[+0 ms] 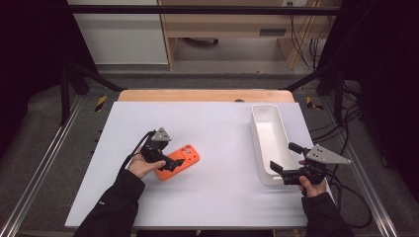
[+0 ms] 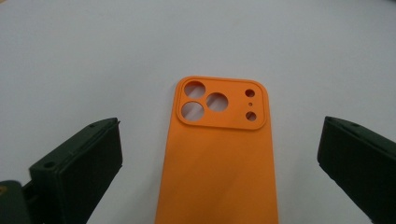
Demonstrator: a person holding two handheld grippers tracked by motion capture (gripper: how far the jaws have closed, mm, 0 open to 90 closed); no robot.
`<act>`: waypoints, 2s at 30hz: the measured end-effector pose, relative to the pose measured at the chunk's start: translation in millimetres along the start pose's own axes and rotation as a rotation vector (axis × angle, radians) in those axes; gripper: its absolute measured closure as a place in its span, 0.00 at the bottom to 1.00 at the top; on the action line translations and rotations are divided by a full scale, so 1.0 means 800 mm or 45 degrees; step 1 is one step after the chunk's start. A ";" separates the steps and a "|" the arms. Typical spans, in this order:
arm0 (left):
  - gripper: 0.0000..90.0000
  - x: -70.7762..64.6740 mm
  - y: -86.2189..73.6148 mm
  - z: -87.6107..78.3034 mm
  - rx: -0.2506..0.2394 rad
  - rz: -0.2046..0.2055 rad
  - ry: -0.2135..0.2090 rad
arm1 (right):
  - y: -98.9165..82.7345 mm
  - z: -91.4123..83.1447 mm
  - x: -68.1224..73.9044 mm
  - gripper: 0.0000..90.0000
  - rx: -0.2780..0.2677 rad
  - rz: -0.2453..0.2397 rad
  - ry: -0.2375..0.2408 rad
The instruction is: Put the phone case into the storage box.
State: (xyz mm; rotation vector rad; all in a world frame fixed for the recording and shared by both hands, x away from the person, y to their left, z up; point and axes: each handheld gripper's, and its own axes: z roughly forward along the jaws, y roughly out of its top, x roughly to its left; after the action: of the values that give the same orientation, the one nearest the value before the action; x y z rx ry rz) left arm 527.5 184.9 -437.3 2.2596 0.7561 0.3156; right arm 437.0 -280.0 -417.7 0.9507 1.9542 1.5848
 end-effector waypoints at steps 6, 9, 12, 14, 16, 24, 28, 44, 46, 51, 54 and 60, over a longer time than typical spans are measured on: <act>0.00 0.003 -0.005 0.007 0.035 -0.014 -0.009 | 0.000 0.001 0.000 0.01 0.002 -0.006 0.000; 0.00 0.004 -0.008 0.012 0.059 -0.019 -0.013 | 0.000 0.000 0.000 0.01 0.000 -0.007 0.000; 0.00 0.004 -0.010 0.016 0.077 -0.023 -0.015 | 0.000 0.000 0.000 0.01 -0.001 -0.004 0.001; 0.00 0.003 -0.011 0.018 0.087 -0.020 -0.021 | 0.000 0.000 0.000 0.01 0.000 -0.004 0.001; 0.00 0.003 -0.011 0.019 0.094 -0.019 -0.023 | 0.000 0.000 0.000 0.01 0.000 -0.002 0.001; 0.00 0.002 -0.015 0.030 0.157 -0.007 -0.014 | 0.000 0.001 0.000 0.01 0.005 -0.005 0.003; 0.00 0.002 -0.017 0.033 0.178 0.001 -0.020 | 0.000 0.001 0.000 0.01 0.005 -0.005 0.003; 0.07 0.001 -0.020 0.039 0.240 0.029 -0.018 | 0.000 0.001 0.000 0.01 0.005 -0.003 0.004; 0.08 0.002 -0.020 0.040 0.247 0.030 -0.019 | 0.000 0.001 0.000 0.01 0.007 -0.002 0.004; 0.09 0.002 -0.021 0.040 0.247 0.028 -0.028 | 0.000 0.001 0.000 0.01 0.007 -0.001 0.008; 0.10 0.002 -0.020 0.039 0.251 0.033 -0.032 | 0.000 0.001 0.000 0.01 0.006 -0.001 0.004; 0.12 0.001 -0.019 0.039 0.272 0.060 -0.032 | 0.000 0.000 -0.001 0.01 0.006 -0.001 0.003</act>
State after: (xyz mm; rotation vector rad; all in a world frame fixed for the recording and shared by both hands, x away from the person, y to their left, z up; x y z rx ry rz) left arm 535.2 176.6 -470.1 2.4805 0.7548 0.2378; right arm 437.4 -280.2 -417.8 0.9497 1.9604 1.5825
